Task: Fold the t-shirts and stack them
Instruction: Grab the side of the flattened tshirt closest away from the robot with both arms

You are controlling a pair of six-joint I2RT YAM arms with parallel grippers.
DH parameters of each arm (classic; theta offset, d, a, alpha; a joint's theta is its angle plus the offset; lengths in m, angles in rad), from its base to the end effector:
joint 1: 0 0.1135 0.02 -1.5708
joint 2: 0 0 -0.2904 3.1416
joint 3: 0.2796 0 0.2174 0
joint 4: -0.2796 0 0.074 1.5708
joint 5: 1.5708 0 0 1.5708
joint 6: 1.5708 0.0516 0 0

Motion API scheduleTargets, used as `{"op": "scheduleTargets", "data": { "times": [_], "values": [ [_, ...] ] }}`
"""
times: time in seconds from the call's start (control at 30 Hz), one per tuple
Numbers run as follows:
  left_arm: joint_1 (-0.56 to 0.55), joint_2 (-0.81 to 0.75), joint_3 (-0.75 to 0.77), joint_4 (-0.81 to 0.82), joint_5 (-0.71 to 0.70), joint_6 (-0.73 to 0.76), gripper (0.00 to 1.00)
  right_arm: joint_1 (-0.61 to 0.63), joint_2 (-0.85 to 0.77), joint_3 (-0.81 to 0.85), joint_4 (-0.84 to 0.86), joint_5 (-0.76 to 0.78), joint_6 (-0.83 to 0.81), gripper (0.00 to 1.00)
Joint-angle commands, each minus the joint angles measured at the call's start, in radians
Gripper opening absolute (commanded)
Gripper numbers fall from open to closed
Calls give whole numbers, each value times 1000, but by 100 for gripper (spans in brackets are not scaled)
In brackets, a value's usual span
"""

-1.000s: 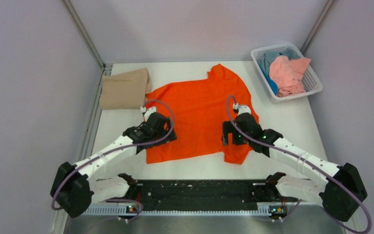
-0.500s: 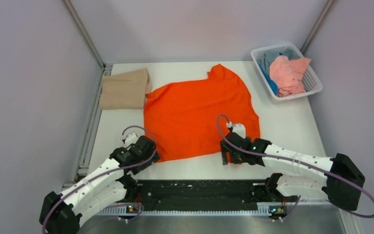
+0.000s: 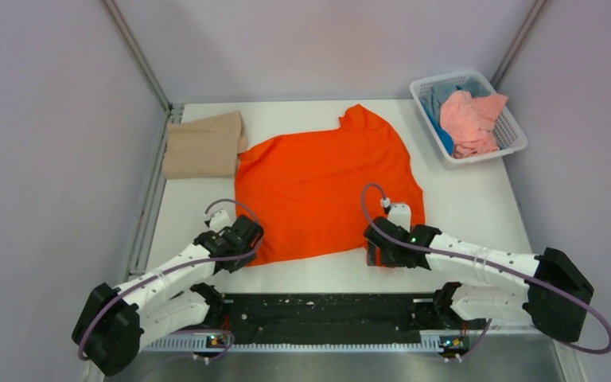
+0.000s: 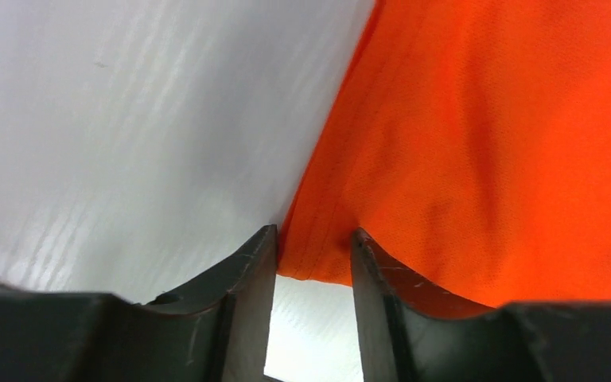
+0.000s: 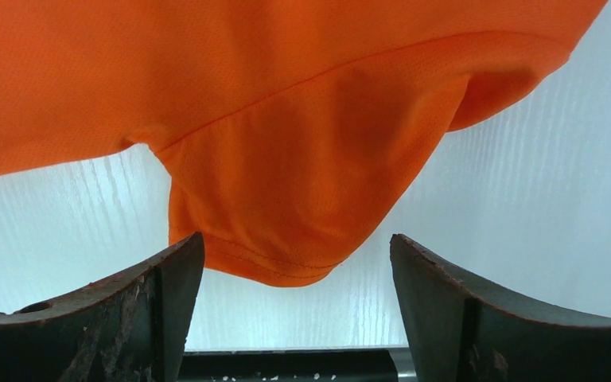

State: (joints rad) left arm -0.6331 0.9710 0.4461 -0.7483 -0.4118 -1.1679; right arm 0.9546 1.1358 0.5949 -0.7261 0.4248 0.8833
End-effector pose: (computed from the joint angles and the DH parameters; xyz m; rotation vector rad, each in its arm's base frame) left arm 0.0949 -0.0440 0.1845 -0.7766 2.5221 0.0324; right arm 0.1005 0.1051 0.2052 -0.0069 2.6250 -0.0240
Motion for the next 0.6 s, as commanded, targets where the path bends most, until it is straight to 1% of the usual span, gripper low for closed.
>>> {"op": "scheduleTargets", "data": {
  "times": [0.0,0.03,0.07,0.1,0.2,0.3,0.4,0.5,0.57],
  "values": [
    [1,24,-20,200,96,60,39,-53,-71,-18,-20,9,18,85],
    [1,36,-32,236,105,65,26,-71,-86,-17,-24,-3,0,85],
    [1,52,-33,248,105,68,4,-90,-103,-16,-32,-7,-10,85],
    [1,71,-22,240,100,73,0,-103,-120,-18,-41,-9,-17,85],
    [1,98,26,167,55,84,0,-123,-170,-25,-48,-42,-31,85],
    [1,68,51,141,25,99,0,-123,-194,-43,-44,-71,-24,85],
    [1,0,57,107,-9,110,0,-127,-188,-74,-13,-97,-9,81],
    [1,-95,43,92,-46,123,0,-130,-163,-112,70,-126,-5,78],
    [1,-155,21,111,-48,141,0,-134,-135,-126,135,-131,-8,73]
  ]
}}
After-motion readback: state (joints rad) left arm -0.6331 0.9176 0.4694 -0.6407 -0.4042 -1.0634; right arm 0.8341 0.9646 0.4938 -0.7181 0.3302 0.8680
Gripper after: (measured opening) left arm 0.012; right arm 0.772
